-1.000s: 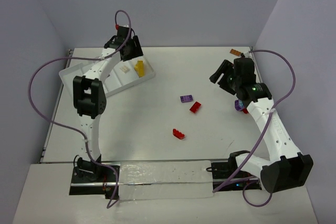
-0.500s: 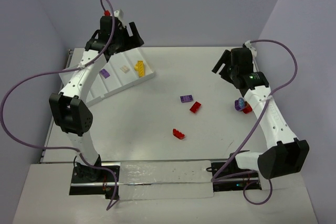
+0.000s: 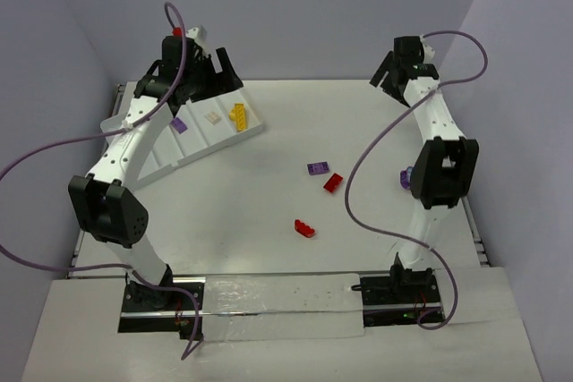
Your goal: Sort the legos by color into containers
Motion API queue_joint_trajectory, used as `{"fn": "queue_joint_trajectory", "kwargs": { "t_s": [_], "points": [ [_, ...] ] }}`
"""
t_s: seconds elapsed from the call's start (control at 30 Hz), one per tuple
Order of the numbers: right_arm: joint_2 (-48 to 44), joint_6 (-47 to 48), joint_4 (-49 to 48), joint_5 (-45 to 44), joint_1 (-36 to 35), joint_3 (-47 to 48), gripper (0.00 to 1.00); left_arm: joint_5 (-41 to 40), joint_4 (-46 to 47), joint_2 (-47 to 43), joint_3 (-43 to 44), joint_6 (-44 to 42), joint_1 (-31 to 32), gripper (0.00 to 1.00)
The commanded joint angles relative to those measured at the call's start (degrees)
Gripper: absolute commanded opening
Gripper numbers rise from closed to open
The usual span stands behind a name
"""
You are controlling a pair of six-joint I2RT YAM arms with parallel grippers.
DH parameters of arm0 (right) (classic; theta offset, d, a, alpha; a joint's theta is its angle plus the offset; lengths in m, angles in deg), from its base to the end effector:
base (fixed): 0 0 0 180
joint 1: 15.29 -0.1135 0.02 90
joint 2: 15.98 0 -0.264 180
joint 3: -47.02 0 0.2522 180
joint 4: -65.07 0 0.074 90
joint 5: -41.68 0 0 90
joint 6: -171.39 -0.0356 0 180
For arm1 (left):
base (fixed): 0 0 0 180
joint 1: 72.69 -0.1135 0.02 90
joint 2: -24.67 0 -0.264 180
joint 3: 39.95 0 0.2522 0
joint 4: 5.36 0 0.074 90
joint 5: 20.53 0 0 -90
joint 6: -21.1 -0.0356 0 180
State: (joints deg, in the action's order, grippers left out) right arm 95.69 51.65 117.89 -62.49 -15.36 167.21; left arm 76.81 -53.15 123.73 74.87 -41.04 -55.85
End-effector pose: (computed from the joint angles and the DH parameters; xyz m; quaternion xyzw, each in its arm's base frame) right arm 0.4446 -0.0082 0.3204 0.2804 0.8717 -0.0107 0.4016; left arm 0.3786 -0.1194 0.3847 -0.0529 0.8719 -0.2357 0.4260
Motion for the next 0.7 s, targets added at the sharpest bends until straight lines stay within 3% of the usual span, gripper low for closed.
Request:
{"fn": "queue_joint_trajectory", "kwargs": {
  "t_s": [0.0, 0.23, 0.47, 0.67],
  "points": [
    [12.4, 4.5, 4.9, -2.8, 2.9, 13.8, 0.92, -3.0, 2.1, -5.0, -1.3, 0.1, 0.3, 0.96],
    [24.8, 3.8, 5.3, -5.1, 5.1, 27.6, 0.93, -6.0, 3.9, -8.4, -4.2, 0.9, 0.3, 0.96],
    [28.3, 0.8, -6.6, -4.4, 6.1, 26.4, 0.91, -9.4, 7.7, -11.7, -8.4, 0.1, 0.2, 0.96],
    [32.6, -0.7, -14.2, -2.9, 6.3, 30.7, 0.9, -11.8, 8.1, -11.5, -9.4, 0.1, 0.2, 0.96]
  ]
}}
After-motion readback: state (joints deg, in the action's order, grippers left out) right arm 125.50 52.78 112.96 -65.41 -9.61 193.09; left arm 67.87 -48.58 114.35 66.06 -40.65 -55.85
